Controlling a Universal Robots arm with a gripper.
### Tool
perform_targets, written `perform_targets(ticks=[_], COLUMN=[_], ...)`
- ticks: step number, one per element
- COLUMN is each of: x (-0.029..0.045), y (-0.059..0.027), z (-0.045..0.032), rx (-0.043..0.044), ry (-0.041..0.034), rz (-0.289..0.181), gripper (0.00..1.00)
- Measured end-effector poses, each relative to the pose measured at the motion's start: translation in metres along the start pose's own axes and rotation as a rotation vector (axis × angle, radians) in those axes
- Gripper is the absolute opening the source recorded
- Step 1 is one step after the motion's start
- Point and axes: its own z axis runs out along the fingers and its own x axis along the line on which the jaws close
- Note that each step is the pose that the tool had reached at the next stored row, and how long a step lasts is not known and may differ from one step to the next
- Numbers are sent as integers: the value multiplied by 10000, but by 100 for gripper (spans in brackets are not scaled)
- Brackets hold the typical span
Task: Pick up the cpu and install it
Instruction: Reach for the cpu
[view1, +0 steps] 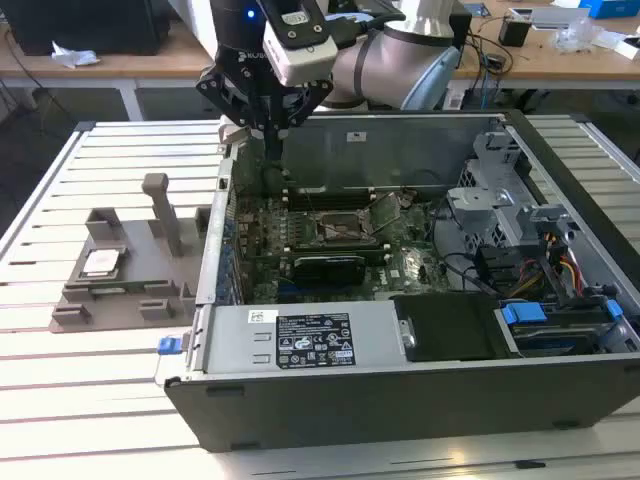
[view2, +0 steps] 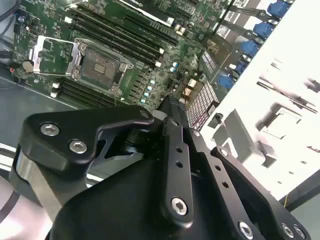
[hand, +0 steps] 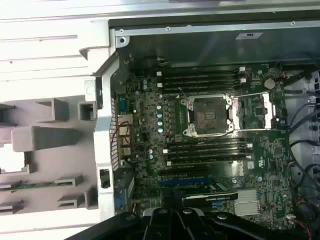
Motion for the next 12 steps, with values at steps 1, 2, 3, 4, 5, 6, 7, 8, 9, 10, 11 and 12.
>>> perform_targets(ticks=[1,2,3,4,5,6,7,8,9,10,11,12], x=[37,81,188,249,304,354,404,451,480,509,556,605], y=[-3,-6,-14,-18,-23,-27,-30,-34,-36,-38,-41,-45], z=[-1,-2,-5,-6,-8,-10,-11,-12,-13,-14,-15,-16], rx=[1,0,0,0,0,0,-1,0,-1,0,-1,-1], ry=[1,0,0,-1,0,0,0,0,0,0,0,0], rz=[0,1,0,1,-1,-1,1,0,-1,-1,1,1], gripper=[11,11,11,11,11,11,11,11,11,11,11,11])
